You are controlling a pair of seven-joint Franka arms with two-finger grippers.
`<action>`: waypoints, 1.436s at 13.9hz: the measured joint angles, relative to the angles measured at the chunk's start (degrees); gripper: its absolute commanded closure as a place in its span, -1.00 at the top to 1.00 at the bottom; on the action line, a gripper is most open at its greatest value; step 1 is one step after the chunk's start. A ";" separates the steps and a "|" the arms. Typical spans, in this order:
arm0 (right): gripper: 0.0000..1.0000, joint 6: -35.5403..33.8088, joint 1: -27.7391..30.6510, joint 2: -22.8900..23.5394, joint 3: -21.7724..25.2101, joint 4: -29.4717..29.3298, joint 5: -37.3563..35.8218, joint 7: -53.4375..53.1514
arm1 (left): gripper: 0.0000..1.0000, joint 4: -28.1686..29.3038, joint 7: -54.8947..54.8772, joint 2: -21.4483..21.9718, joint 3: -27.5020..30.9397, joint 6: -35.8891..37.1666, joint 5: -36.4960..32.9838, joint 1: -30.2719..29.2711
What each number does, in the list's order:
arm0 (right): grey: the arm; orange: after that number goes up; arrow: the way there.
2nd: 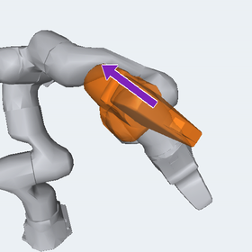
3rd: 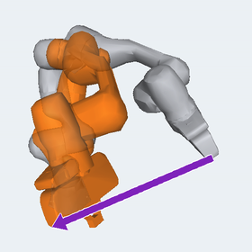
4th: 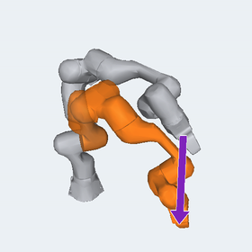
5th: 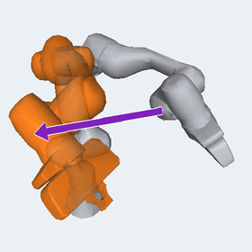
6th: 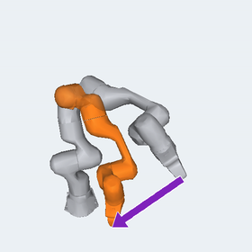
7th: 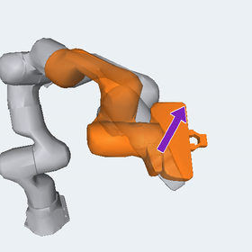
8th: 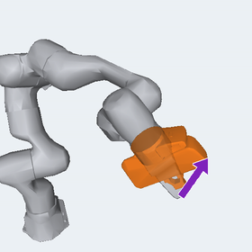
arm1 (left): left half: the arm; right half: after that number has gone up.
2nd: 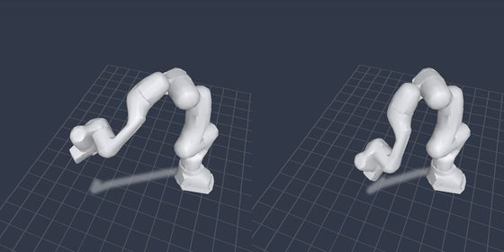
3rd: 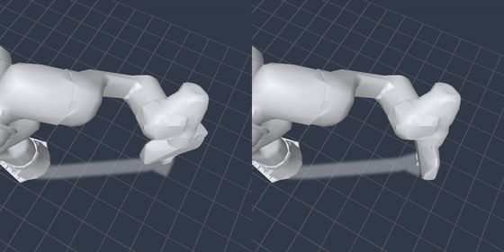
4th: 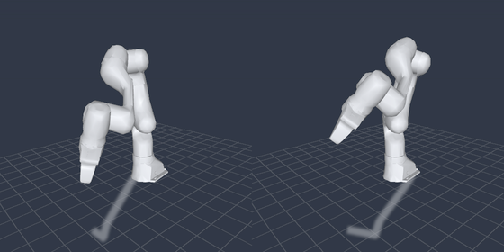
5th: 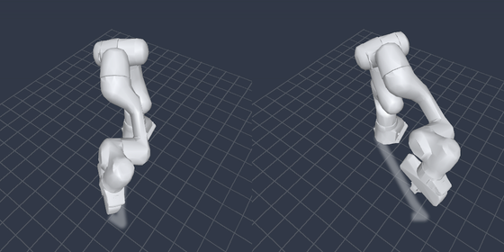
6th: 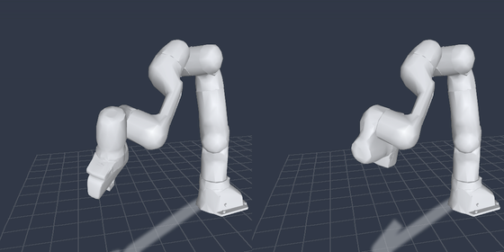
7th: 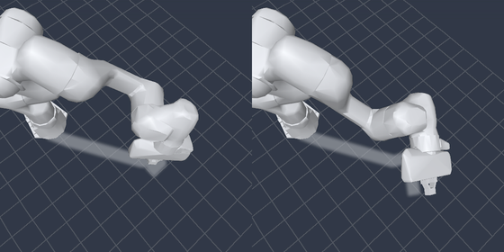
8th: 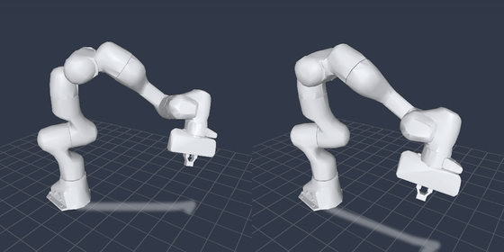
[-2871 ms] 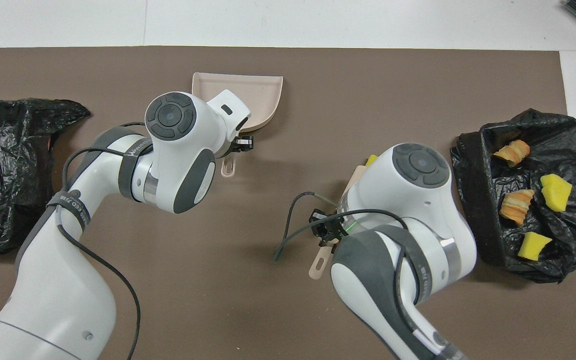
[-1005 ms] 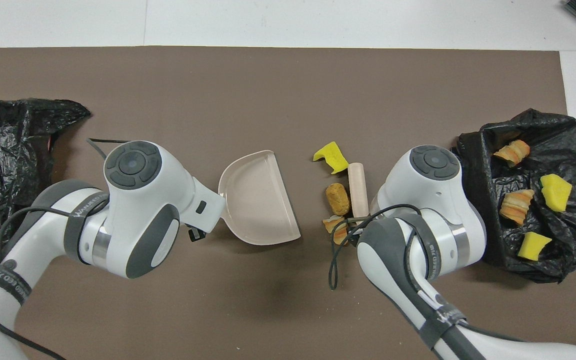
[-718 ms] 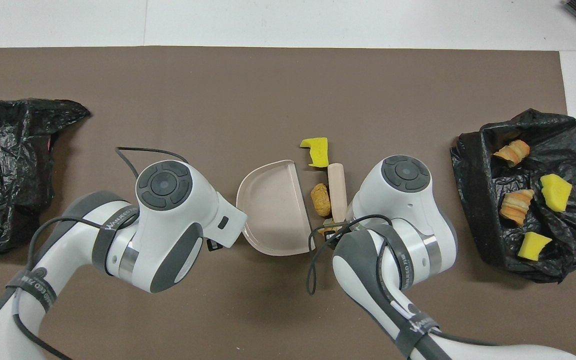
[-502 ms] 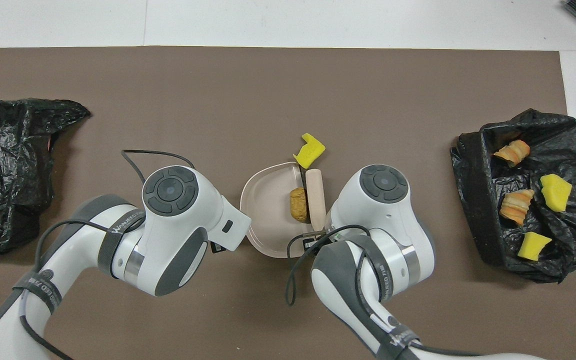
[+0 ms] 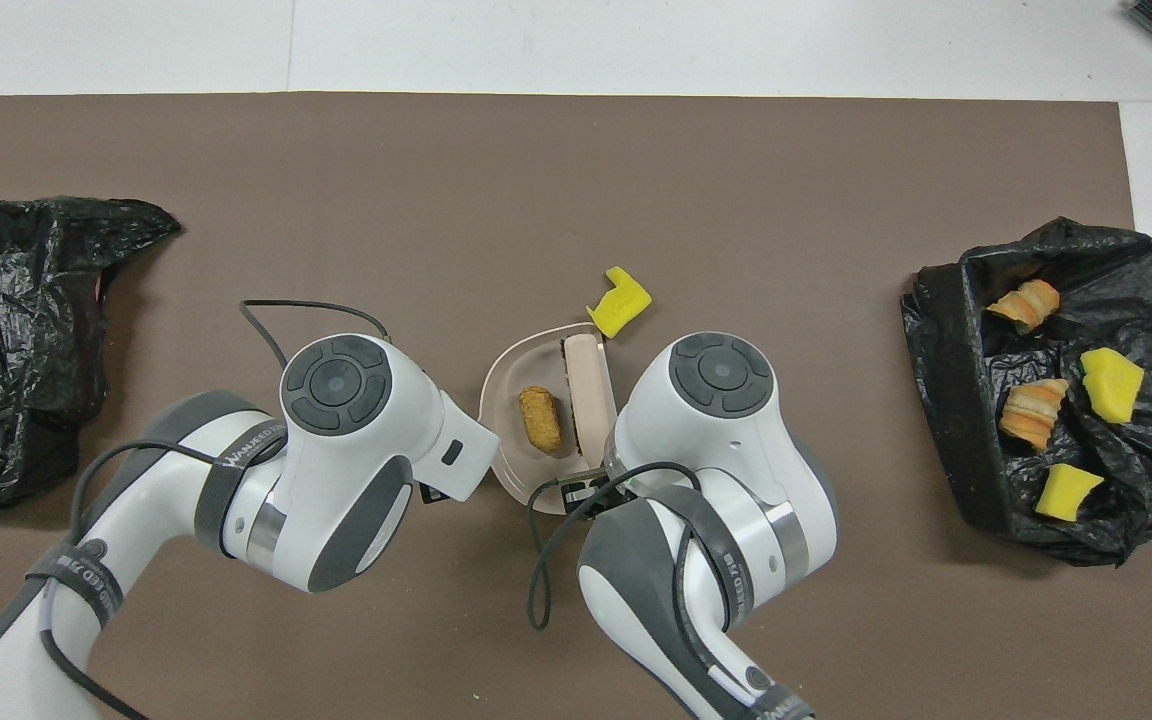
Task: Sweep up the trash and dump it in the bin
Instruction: 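Brush the scraps into the dustpan with the right gripper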
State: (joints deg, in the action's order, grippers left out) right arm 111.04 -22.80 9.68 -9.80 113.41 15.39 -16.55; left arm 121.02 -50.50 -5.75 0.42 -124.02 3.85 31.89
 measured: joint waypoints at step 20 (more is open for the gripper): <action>-1.00 -24.10 1.43 15.11 -2.06 -21.07 -9.00 -3.13 | -1.00 1.09 1.64 0.60 0.17 2.13 0.06 -2.92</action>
State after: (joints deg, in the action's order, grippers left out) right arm 86.94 -21.37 24.79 -11.86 92.34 6.38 -19.69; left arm 122.11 -48.86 -5.15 0.58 -121.89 3.91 28.98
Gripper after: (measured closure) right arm 0.749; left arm 0.683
